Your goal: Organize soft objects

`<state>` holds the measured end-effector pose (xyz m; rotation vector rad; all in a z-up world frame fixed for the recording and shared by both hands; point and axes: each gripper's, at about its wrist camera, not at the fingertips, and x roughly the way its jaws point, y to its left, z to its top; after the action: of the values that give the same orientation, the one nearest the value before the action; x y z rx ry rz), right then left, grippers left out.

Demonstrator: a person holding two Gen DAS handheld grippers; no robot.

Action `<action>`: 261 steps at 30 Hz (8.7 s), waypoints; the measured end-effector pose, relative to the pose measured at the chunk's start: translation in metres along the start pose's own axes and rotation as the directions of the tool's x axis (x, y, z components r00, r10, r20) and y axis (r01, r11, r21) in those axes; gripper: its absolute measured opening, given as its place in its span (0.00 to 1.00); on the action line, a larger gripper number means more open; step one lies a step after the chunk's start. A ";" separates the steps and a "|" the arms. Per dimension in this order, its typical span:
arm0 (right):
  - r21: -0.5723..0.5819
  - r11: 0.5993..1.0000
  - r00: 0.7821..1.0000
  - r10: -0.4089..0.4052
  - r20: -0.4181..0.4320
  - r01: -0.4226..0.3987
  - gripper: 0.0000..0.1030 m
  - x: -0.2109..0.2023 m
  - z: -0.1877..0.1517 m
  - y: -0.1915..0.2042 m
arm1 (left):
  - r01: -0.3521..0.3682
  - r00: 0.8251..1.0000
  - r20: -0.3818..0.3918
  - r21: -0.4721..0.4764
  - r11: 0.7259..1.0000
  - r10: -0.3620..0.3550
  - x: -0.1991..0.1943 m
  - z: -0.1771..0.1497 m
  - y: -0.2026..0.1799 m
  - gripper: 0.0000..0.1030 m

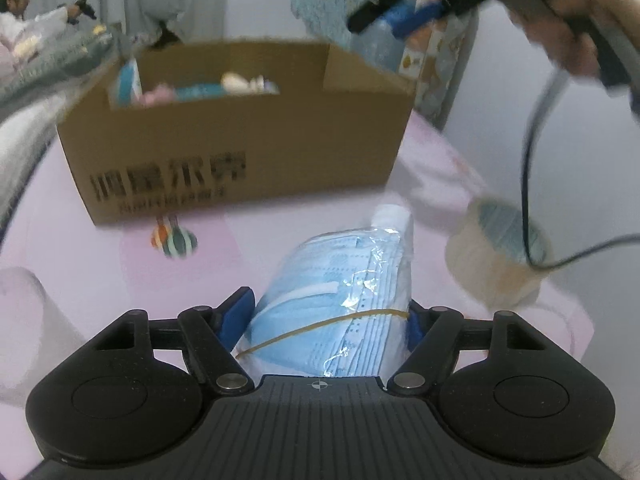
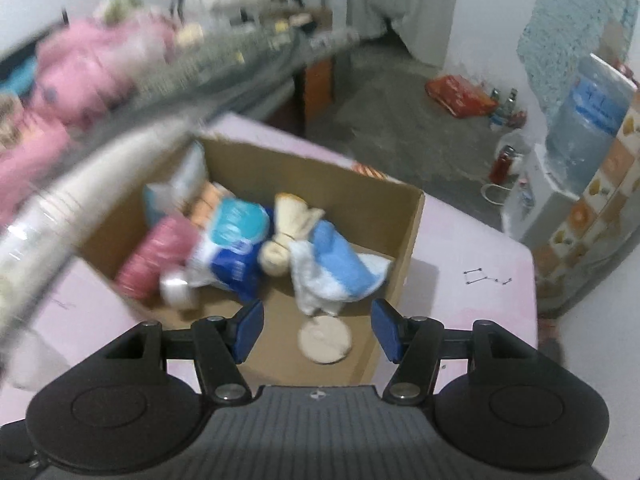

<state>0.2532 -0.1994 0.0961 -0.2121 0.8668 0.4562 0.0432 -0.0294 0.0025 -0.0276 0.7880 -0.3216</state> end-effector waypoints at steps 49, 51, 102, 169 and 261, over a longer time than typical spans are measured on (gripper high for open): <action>0.172 0.913 0.886 0.289 0.363 -0.369 0.71 -0.055 -0.095 -0.090 | -0.169 0.986 -0.016 -0.032 0.985 0.169 0.064 0.188 -0.005 0.85; 0.167 0.915 0.886 0.288 0.365 -0.366 0.71 -0.062 -0.094 -0.085 | -0.165 0.986 0.013 -0.059 0.985 0.166 0.044 0.188 -0.004 0.88; 0.178 0.973 0.975 0.112 0.191 -0.146 0.66 0.068 -0.009 0.112 | -0.340 0.916 0.156 -0.192 0.921 0.371 -0.103 -0.030 0.061 1.00; 0.320 0.943 0.962 -0.167 0.218 0.091 0.71 -0.090 -0.228 0.105 | -0.417 0.903 0.012 -0.203 0.886 0.428 -0.081 -0.021 0.010 1.00; 0.245 0.957 0.976 -0.188 0.109 0.157 0.71 -0.067 -0.219 0.097 | -0.418 0.909 -0.075 -0.173 0.892 0.411 -0.052 -0.011 -0.009 1.00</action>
<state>0.0207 -0.2125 0.0094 -0.0378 0.7580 0.1988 -0.0013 -0.0217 0.0322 -0.0277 0.8367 0.1601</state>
